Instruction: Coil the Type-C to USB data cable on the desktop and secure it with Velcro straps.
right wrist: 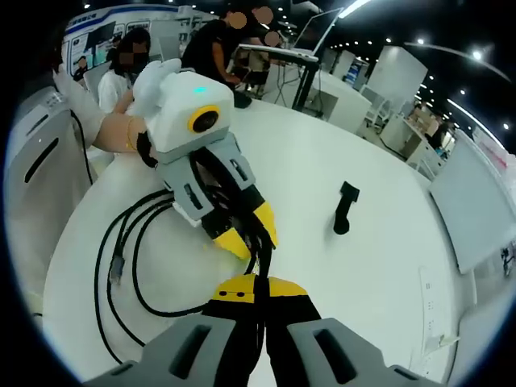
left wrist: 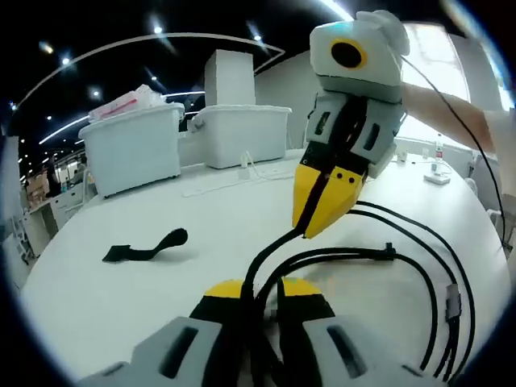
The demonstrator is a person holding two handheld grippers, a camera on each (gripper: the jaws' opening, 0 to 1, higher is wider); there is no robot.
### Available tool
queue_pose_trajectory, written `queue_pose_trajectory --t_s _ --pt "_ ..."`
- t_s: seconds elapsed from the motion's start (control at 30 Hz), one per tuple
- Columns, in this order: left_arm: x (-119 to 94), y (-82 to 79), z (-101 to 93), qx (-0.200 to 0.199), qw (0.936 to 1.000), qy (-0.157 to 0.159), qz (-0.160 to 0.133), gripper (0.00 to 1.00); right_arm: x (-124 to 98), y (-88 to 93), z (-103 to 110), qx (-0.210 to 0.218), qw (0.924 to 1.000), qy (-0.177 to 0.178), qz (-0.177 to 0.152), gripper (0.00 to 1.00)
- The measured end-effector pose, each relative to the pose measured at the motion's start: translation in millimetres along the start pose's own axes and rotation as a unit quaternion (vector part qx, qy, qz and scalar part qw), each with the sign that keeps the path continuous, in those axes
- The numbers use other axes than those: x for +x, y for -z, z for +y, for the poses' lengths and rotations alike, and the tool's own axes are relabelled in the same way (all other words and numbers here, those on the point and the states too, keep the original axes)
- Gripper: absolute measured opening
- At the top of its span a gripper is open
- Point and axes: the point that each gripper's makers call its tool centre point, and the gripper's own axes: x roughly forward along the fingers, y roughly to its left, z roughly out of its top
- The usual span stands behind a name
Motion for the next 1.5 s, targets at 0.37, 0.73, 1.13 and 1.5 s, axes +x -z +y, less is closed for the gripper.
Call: queue_pose_trajectory --t_s 0.37,0.73,1.13,1.5 --pt "-11 -22.2 15.9 0.122 0.9897 -0.074 -0.011 0.04 -9 -7.5 -12 0.048 0.9924 0.094 -0.064 0.17" --pt "-8 -19.5 10.6 0.152 0.9856 -0.073 -0.001 0.04 8 -14.9 0 0.068 0.993 0.084 -0.047 0.26" --pt "-23 -14.2 14.5 0.137 0.9884 -0.062 -0.02 0.04 -16 -30.1 -12 0.224 0.9618 -0.004 -0.158 0.16" --pt "-29 -17.0 0.6 0.147 0.9882 -0.02 -0.038 0.04 24 12.6 2 0.128 0.9918 0.0 -0.008 0.12"
